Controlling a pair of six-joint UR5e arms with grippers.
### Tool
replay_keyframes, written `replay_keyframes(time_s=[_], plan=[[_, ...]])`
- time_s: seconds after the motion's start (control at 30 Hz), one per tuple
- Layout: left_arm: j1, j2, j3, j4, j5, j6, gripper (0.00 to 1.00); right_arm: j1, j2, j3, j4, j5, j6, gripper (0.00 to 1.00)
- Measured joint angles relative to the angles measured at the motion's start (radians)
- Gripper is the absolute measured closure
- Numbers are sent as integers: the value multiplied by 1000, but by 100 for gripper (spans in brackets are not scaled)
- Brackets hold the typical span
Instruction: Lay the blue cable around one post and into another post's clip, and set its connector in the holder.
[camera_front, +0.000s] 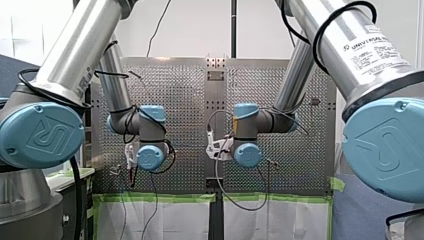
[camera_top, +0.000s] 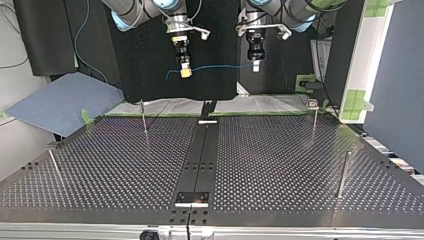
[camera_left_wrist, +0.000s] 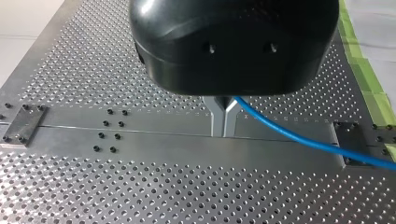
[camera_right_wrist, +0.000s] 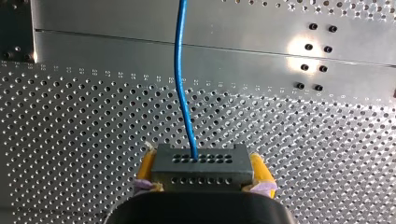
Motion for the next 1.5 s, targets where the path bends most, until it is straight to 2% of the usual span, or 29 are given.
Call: replay_keyframes(time_s=[1.03,1.2,1.37,1.5], plan=[[1,-5,-2,1,1,1,100,1,2,-1,2,-2,-1,100],[1,-37,-3,1,1,1,100,19,36,-4,12,-11,-4,100],[2,-49,-3,2,2,2,100,23,74,-4,14,-12,-4,100],[2,-50,-3,2,2,2,100,23,81,-5,14,-12,-5,100]])
